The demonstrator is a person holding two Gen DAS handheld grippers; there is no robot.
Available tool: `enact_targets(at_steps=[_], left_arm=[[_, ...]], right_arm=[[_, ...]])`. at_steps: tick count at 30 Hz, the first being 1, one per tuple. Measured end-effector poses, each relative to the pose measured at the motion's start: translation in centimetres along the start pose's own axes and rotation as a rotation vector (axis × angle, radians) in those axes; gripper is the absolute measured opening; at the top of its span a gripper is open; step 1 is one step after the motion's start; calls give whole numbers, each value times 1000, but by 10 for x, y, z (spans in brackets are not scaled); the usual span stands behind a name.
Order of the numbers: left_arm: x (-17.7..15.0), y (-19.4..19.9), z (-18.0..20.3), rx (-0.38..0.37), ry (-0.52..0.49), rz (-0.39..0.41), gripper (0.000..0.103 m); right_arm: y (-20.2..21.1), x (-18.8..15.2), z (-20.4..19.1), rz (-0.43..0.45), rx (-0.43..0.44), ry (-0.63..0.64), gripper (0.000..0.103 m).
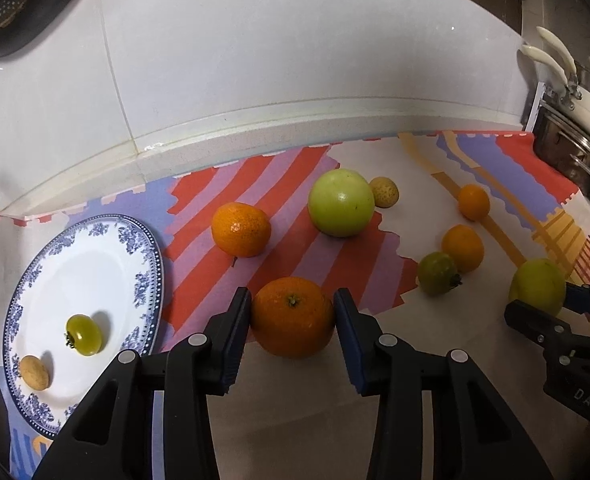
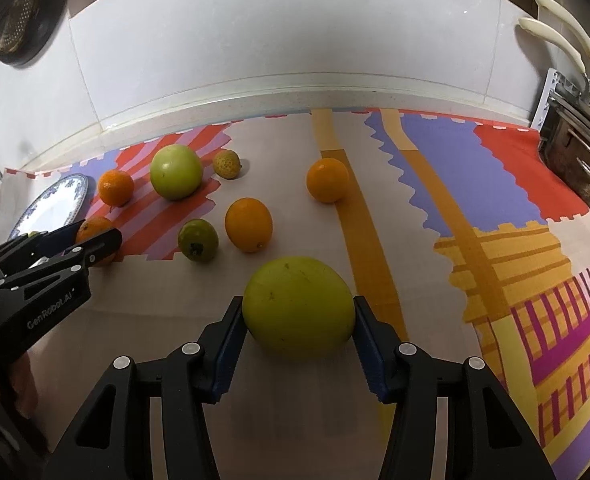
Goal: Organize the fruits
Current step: 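Grasp the large orange with the left tool while the right tool grasps the pomelo, then carry the orange and pomelo onto the white plate and open both tools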
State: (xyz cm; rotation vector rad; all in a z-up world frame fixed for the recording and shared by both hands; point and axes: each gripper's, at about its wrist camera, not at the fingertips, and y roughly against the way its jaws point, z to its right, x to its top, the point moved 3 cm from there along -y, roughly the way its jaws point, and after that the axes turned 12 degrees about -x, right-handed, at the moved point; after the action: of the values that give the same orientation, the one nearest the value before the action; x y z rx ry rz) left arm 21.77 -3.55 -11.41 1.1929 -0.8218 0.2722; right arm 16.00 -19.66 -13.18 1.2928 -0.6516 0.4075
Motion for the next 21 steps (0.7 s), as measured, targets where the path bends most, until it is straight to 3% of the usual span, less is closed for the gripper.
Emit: enact_targets(at_steps=[21], left_arm=[[-6, 80, 2, 46, 39, 113, 42]], right_arm=[[58, 8, -14, 120, 78, 71, 53]])
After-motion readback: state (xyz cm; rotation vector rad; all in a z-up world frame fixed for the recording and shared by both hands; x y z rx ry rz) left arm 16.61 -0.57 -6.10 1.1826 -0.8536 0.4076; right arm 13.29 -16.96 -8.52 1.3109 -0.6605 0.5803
